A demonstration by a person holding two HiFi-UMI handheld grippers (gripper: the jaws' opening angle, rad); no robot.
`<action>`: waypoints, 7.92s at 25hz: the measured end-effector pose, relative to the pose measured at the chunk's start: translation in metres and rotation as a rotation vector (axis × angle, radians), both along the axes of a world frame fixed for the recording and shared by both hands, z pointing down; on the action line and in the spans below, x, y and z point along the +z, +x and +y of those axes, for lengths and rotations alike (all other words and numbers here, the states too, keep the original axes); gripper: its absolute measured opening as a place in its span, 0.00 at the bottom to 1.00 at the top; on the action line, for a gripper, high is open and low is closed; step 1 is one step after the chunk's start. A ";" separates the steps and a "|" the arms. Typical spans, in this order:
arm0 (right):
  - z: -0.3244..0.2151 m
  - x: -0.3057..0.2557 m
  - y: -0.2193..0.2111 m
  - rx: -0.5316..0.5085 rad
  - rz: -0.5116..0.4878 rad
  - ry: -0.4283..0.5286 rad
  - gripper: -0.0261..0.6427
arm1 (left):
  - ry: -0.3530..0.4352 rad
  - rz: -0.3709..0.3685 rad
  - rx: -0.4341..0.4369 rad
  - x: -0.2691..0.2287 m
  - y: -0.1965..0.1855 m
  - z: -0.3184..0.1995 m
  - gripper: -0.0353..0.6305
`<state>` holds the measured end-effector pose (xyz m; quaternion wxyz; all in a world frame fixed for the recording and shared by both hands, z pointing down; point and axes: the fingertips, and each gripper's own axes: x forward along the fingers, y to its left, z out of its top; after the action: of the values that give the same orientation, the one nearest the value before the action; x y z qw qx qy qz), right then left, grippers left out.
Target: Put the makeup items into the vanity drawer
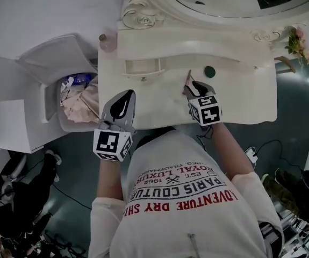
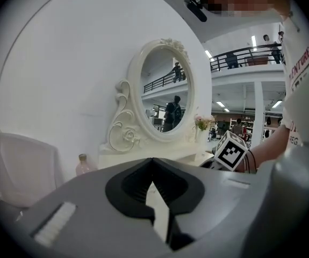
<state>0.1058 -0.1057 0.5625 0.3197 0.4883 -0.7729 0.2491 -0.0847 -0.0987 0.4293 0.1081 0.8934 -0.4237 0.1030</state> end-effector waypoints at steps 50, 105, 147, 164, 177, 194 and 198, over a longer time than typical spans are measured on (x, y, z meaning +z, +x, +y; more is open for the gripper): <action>-0.079 -0.001 -0.182 -0.728 0.276 -0.100 0.11 | -0.047 -0.016 -0.183 0.005 -0.128 -0.040 0.07; -0.001 0.083 0.056 -0.250 0.186 -0.328 0.11 | -0.135 0.003 0.122 0.046 0.097 -0.033 0.07; -0.092 0.003 -0.181 -0.731 0.238 -0.045 0.19 | 0.011 -0.007 -0.153 -0.003 -0.102 -0.026 0.07; -0.080 -0.019 -0.068 -0.434 0.175 -0.033 0.24 | 0.045 -0.015 0.107 -0.014 -0.001 -0.052 0.07; -0.047 0.022 0.088 -0.173 0.220 -0.106 0.31 | 0.019 -0.015 0.335 0.004 0.136 -0.042 0.07; -0.055 0.079 0.123 -0.192 0.210 -0.188 0.28 | -0.049 -0.026 0.245 0.036 0.169 -0.033 0.07; -0.056 0.079 0.131 -0.207 0.270 -0.179 0.13 | -0.055 -0.033 0.230 0.039 0.169 -0.031 0.07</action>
<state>0.2367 -0.1613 0.6416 0.4862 0.4049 -0.7440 0.2148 0.0839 -0.1294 0.4683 0.1134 0.9310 -0.3169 0.1409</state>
